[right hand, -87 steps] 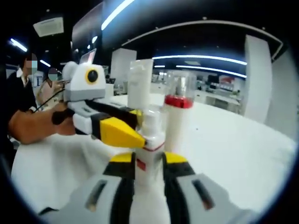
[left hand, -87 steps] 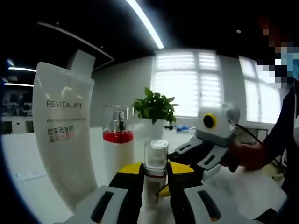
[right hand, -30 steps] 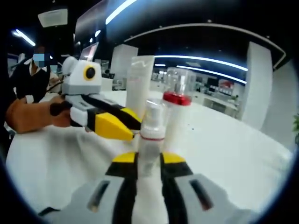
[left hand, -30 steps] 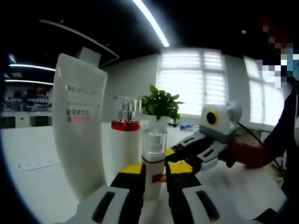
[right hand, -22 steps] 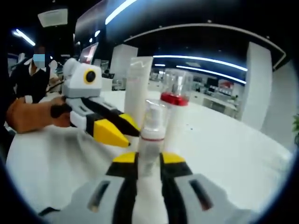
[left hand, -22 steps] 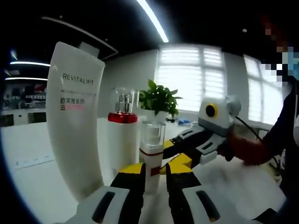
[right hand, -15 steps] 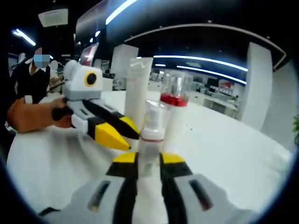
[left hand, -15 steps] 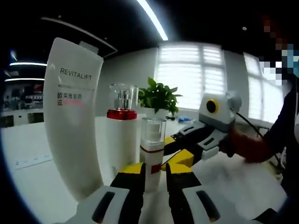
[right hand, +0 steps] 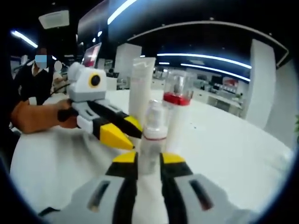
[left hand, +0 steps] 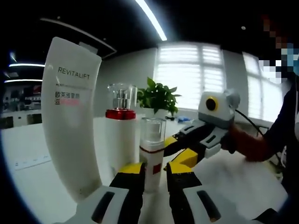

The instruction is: Arrange the skincare products in the storage area until every visible bottle or jar stands upright without overlapping.

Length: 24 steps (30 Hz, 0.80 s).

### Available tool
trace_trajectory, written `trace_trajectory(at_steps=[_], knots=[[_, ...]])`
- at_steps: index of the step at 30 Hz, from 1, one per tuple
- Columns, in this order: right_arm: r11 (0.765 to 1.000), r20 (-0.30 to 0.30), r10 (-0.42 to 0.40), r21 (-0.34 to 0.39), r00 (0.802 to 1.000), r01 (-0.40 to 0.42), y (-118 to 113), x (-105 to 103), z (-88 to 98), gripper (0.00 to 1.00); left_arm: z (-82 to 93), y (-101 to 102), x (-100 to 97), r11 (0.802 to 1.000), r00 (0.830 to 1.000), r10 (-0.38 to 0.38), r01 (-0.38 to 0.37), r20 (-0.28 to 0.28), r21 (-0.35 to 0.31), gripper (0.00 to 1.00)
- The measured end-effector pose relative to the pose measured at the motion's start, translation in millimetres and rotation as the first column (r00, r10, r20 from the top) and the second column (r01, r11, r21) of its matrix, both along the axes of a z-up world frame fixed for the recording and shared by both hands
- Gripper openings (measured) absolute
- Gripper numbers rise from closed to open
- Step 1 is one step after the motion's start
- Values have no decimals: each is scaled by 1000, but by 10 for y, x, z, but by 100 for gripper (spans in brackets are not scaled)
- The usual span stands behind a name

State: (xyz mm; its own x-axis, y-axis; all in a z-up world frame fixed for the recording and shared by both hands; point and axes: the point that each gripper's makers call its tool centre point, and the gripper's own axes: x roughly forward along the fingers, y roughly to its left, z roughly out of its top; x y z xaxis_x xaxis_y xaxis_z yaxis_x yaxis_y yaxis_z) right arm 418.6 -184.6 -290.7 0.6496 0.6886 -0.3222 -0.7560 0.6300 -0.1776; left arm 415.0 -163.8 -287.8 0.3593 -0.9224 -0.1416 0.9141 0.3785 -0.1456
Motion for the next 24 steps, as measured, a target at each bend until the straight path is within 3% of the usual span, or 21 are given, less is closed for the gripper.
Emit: trace_trajectory(at_steps=[24], knots=[[1000, 15, 23, -5, 1000, -23, 33, -27, -67, 21, -33, -19, -98, 999, 999, -28, 29, -28, 35, 17]])
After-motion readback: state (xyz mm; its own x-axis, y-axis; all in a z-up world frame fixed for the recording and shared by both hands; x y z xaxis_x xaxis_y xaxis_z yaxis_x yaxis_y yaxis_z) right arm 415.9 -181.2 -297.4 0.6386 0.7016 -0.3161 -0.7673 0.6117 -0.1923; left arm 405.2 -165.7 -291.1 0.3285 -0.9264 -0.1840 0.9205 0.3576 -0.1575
